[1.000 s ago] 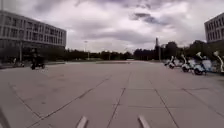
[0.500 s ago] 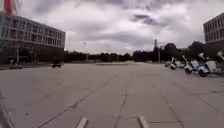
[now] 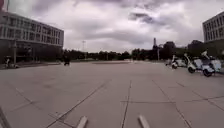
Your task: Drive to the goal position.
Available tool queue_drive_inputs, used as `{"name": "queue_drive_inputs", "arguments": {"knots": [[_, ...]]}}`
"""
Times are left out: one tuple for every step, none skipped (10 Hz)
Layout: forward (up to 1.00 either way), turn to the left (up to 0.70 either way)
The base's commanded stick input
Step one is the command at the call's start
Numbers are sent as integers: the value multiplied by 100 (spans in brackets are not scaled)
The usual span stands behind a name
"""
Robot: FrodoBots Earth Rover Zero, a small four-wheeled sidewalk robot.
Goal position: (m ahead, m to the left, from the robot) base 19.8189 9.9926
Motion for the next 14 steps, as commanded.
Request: {"name": "queue_drive_inputs", "arguments": {"knots": [[70,1],[70,1],[70,1],[70,1],[70,1],[70,1],[70,1],[70,1],[70,1],[70,1],[70,1],[70,1],[70,1],[70,1]]}}
